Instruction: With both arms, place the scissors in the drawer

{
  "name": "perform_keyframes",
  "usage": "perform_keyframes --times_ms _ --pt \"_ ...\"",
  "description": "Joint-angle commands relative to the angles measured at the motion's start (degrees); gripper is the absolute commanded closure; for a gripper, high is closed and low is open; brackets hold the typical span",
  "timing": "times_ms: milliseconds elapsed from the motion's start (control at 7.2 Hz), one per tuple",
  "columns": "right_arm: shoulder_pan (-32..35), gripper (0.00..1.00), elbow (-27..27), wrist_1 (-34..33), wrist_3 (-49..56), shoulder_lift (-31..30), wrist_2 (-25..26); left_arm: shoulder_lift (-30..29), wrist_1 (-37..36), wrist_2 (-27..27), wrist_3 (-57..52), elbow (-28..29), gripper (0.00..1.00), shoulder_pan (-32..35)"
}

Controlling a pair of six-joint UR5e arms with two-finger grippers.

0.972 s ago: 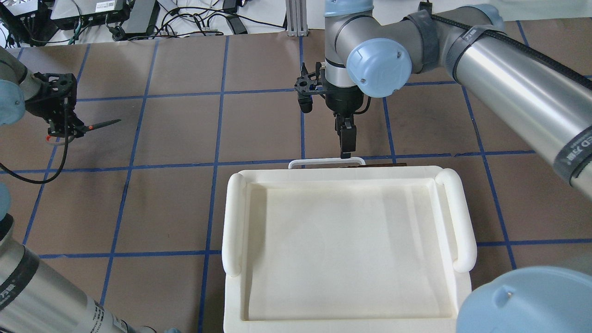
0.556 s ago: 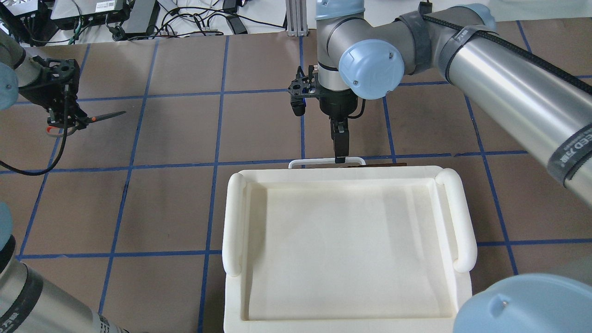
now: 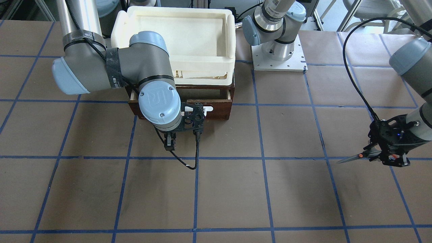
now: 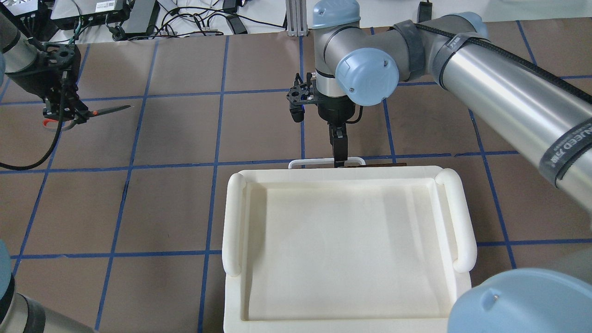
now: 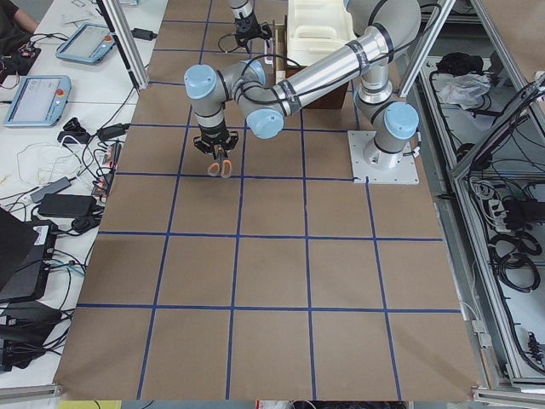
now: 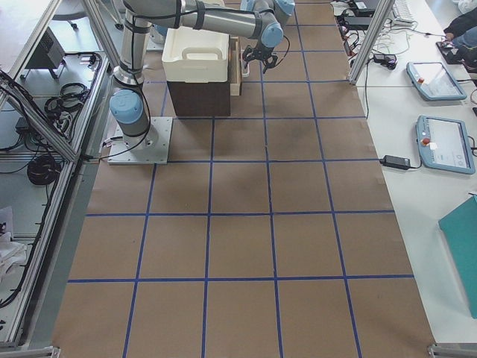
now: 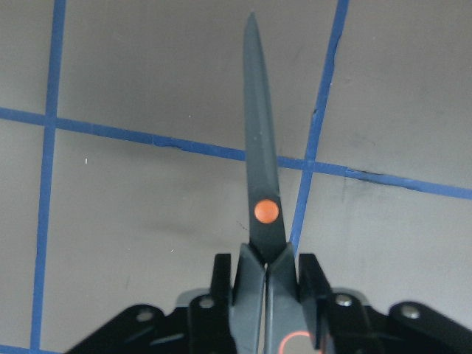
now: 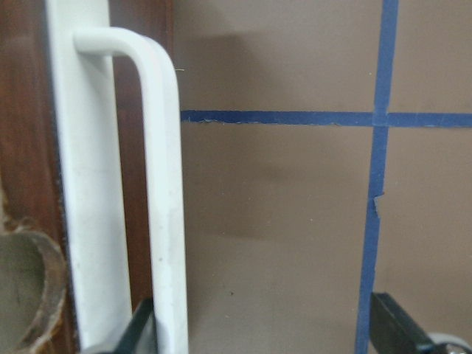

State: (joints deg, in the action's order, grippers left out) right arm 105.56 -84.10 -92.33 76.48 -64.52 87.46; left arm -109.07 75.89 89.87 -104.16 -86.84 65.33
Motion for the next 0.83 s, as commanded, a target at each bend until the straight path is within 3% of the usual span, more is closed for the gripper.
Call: perform_keyframes --times_ms 0,694 --pt "0.00 0.00 -0.01 -5.90 0.51 1.31 0.35 1.49 0.66 -0.05 0.01 0.17 1.00 0.93" --pt "-0.79 0.00 0.61 -6.99 0.68 0.62 2.02 4.13 3.91 -0.14 3.00 0.00 1.00 3.92"
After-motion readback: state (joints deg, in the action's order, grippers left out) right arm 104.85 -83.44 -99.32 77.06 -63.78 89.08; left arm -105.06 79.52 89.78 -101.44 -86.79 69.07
